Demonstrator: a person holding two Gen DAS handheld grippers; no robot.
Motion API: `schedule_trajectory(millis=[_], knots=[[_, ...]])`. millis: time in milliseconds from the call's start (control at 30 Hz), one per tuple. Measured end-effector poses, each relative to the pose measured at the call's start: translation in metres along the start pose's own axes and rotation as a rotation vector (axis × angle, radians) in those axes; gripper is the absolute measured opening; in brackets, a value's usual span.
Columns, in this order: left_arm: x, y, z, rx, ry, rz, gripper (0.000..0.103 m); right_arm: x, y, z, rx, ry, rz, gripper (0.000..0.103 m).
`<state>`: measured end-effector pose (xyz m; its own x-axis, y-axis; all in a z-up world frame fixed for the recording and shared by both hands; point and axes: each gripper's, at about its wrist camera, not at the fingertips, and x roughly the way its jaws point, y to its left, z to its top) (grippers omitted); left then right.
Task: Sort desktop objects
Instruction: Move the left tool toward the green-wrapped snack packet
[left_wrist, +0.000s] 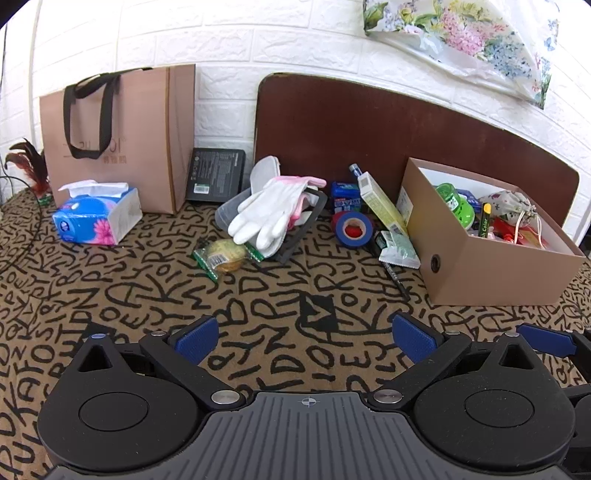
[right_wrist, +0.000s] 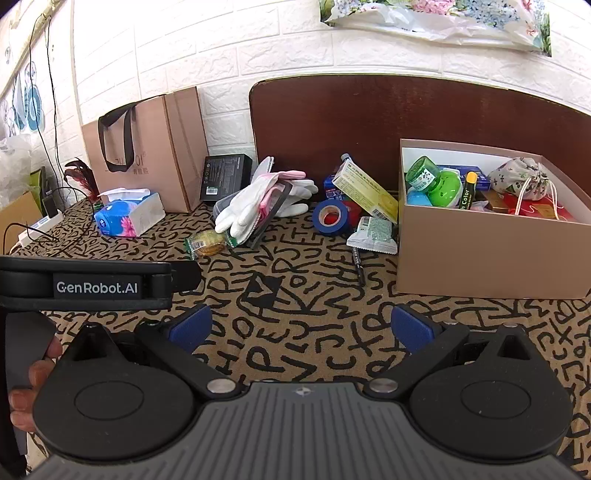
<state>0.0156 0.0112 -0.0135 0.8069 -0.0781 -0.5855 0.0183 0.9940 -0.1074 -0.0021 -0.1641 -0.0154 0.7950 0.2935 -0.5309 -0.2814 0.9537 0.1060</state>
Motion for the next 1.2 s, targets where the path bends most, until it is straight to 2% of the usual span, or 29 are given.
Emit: schedule_trajectory(millis=[1200], knots=[[0.028, 0.004, 0.002, 0.008, 0.063, 0.011, 0.103, 0.026, 0.004, -0.002, -0.051, 0.037, 0.035, 0.103]])
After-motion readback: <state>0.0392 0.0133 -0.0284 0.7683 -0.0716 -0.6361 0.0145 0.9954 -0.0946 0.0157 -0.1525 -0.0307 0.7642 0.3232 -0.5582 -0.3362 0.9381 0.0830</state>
